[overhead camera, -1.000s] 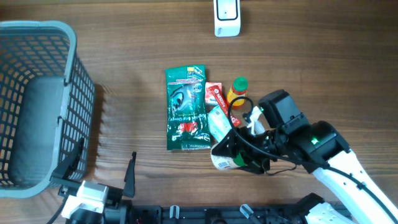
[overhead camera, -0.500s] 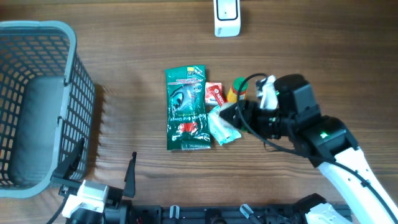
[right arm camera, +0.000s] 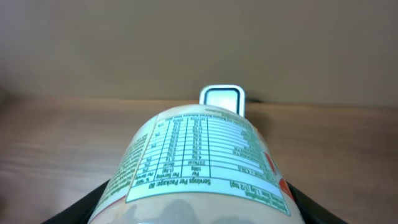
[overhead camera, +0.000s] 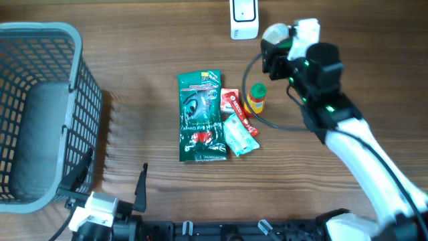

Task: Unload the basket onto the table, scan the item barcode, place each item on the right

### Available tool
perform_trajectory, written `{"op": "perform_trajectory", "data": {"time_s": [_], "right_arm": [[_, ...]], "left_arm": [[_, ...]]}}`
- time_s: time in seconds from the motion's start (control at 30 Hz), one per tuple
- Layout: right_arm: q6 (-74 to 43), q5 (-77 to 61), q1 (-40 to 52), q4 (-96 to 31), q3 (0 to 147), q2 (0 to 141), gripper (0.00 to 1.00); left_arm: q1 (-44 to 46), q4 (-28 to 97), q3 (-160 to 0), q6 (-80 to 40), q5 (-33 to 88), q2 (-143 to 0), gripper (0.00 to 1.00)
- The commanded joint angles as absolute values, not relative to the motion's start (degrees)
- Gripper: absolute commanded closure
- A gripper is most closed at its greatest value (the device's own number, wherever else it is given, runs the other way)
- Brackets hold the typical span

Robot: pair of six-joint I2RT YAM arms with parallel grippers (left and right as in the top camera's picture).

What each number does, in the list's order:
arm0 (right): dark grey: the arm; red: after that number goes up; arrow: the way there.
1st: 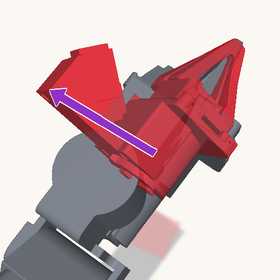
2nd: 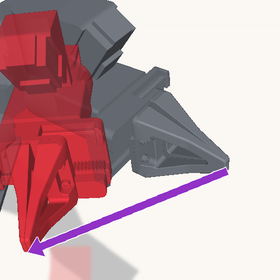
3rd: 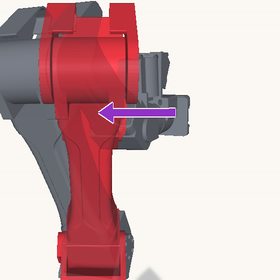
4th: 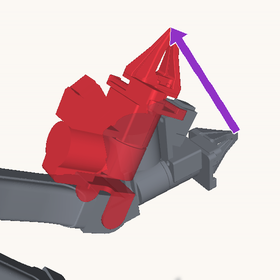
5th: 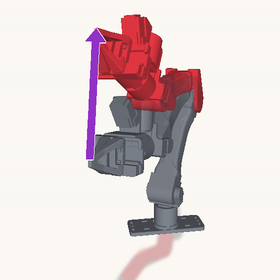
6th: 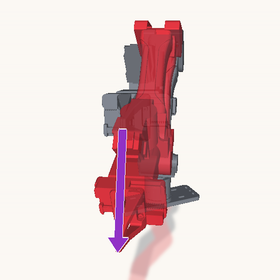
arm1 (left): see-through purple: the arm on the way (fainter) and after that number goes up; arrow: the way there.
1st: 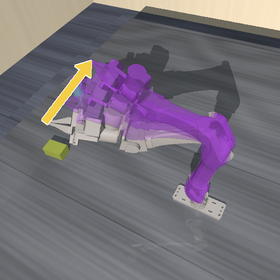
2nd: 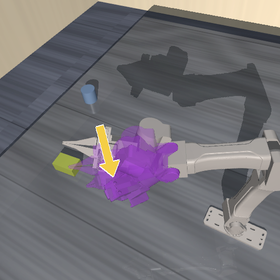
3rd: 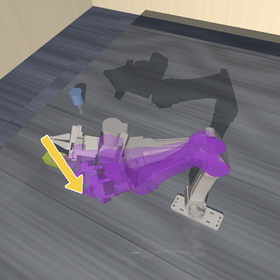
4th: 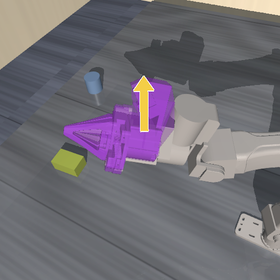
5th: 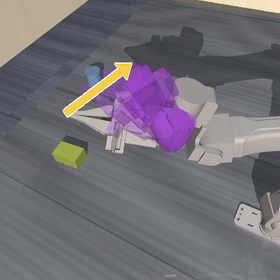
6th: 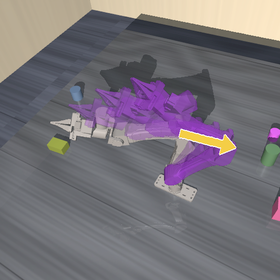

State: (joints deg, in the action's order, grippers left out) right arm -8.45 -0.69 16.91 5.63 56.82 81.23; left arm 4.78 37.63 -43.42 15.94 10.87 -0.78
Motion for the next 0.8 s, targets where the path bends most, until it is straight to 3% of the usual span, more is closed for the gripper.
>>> {"op": "perform_trajectory", "data": {"time_s": [0.0, 0.1, 0.2, 0.5, 0.77], "right_arm": [[-1.41, 1.15, 13.65, 16.05, 57.43, 89.14, 0.49], [0.01, -5.82, 10.35, 28.4, 58.19, 97.08, 0.46], [1.43, -10.17, 9.45, 32.42, 63.26, 105.41, 0.46], [1.39, -20.4, 9.56, 29.65, 89.8, 128.38, 0.46], [1.45, -20.84, 11.92, 30.28, 94.67, 133.71, 0.46]], "left_arm": [[5.04, 39.22, -43.05, 16.25, 10.33, -0.25, 0.0], [5.04, 41.34, -43.05, 16.25, 10.26, -0.25, 0.0], [5.04, 43.31, -43.05, 16.23, 6.98, -0.25, 0.0], [5.04, 48.05, -43.05, 16.25, 4.38, -0.27, 0.0], [5.04, 48.05, -43.05, 16.25, 4.36, -0.27, 0.0]]}}
